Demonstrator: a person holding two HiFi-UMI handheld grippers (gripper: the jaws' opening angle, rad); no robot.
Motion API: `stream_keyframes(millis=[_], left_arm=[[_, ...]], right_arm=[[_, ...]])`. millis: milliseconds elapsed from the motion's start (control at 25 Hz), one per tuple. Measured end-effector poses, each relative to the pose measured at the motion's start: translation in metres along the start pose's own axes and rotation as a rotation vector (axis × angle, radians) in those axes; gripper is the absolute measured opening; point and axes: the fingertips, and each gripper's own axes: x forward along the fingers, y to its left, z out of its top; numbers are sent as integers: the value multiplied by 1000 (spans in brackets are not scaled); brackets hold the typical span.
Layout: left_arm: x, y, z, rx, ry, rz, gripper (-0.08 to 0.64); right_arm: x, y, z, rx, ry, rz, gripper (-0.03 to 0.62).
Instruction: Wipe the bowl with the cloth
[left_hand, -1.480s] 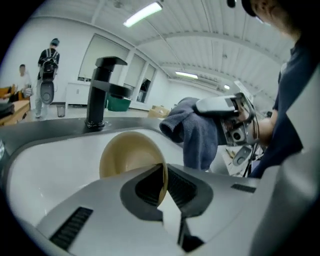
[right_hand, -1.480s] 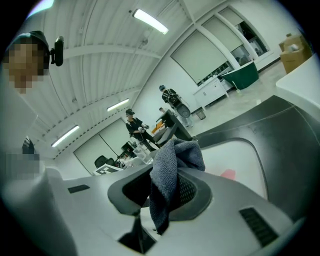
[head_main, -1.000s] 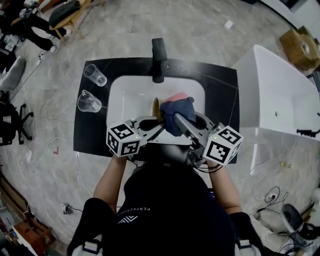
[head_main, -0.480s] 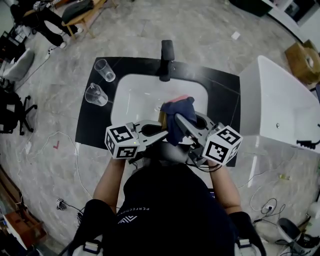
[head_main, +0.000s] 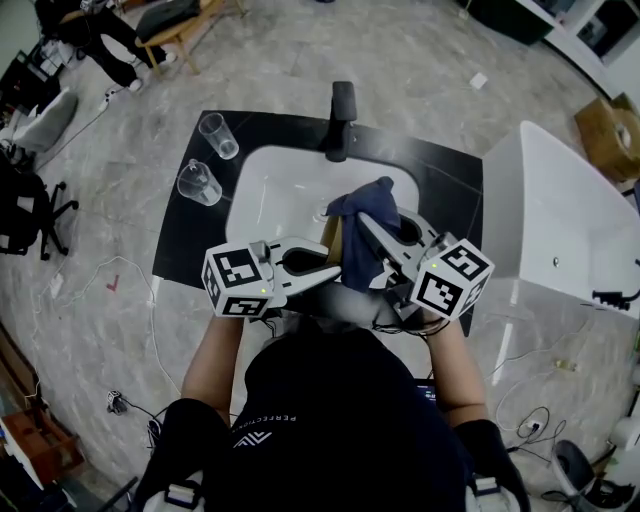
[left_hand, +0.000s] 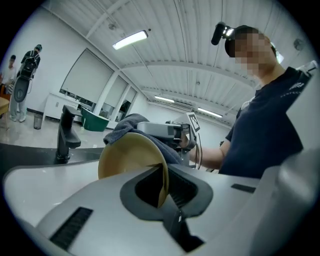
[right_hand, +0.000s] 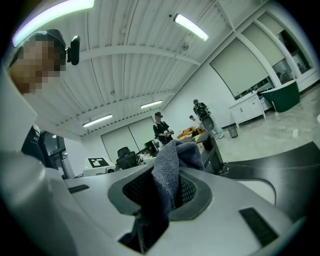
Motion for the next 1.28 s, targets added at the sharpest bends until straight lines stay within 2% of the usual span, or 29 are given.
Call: stream_keyframes(millis=[280, 720, 840, 1000, 1200, 1280], left_arm=[[-6, -22, 10, 41, -12, -89, 17], [-10, -52, 22, 105, -23, -224, 29], [-12, -58, 27, 97, -61, -254, 29], [-20, -62, 44, 71, -153, -298, 25], [-28, -59, 66, 76, -260, -279, 14], [-28, -59, 71, 86, -278, -264, 14]], right_arm=[[-5, -2, 5, 55, -35, 16, 95], [-14, 0, 2, 77, -24, 75, 95], [-16, -4, 0, 111, -44, 73, 95], [-19, -9, -3, 123, -47, 59, 95], [-17, -7, -10, 139, -52, 60, 95], [-16, -5, -14, 148, -54, 57, 95]])
